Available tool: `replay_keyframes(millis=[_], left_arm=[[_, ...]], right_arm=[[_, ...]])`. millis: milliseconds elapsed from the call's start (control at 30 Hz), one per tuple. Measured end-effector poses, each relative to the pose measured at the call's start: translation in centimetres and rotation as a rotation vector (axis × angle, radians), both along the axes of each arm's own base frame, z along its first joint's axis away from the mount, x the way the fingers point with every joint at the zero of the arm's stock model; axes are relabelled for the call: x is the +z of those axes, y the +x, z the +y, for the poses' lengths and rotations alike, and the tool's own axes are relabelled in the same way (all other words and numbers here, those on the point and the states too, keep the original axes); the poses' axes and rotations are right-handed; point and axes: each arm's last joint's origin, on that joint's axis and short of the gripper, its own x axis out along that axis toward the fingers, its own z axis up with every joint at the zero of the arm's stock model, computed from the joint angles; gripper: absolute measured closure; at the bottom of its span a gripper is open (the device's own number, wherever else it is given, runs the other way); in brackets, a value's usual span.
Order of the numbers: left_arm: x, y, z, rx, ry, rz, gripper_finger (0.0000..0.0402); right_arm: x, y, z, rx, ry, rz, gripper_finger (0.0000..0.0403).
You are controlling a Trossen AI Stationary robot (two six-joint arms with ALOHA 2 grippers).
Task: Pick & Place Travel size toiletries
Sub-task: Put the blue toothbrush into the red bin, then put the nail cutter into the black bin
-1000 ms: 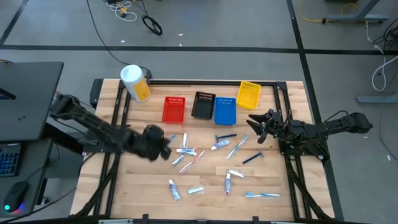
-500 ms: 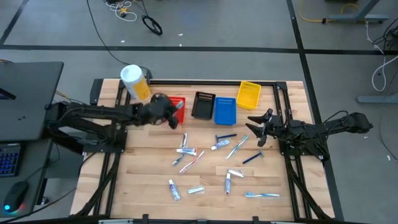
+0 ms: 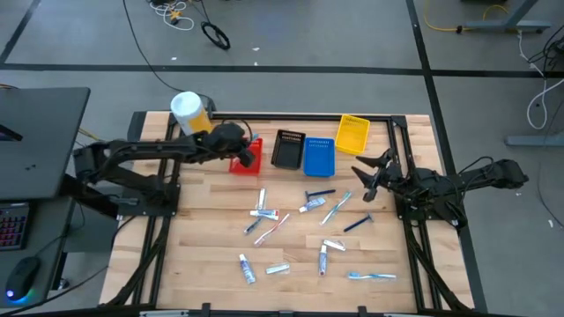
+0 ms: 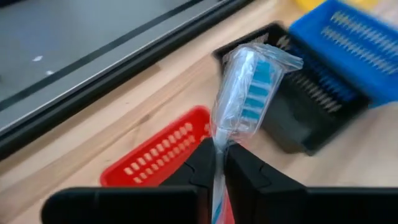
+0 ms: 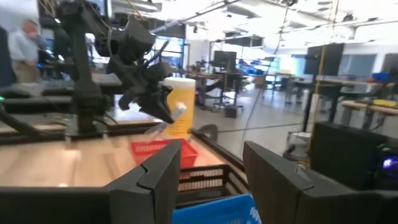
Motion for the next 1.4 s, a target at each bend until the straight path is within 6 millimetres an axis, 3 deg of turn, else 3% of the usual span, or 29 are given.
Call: replay_keyframes(millis=[367,733,1133,1400], left_arm=[[-3.0,0.9,0.9,0.066,-0.192,-0.007,0.0372],[-5.0,1.3,1.6,0.058,-0.112,0.125,0.0359],[-4.8,1.1,1.7,0.035,-0.098,0.143,0.0304],[-1.6,0.2,1.3,-0.025,-0.039,0.051,0.0273]], right_arm=[[-0.1,0.0,-0.1,-0.014,-0.066,0.038,0.0233],[-0.1,0.0,-0.7,-0.056,-0.037,0.026,0.0234],[-0.5,0.2,-1.2,-0.098,0.014,0.038,0.0232],[-1.0,0.8,-1.5,-0.015,0.033,0.07,0.0203]])
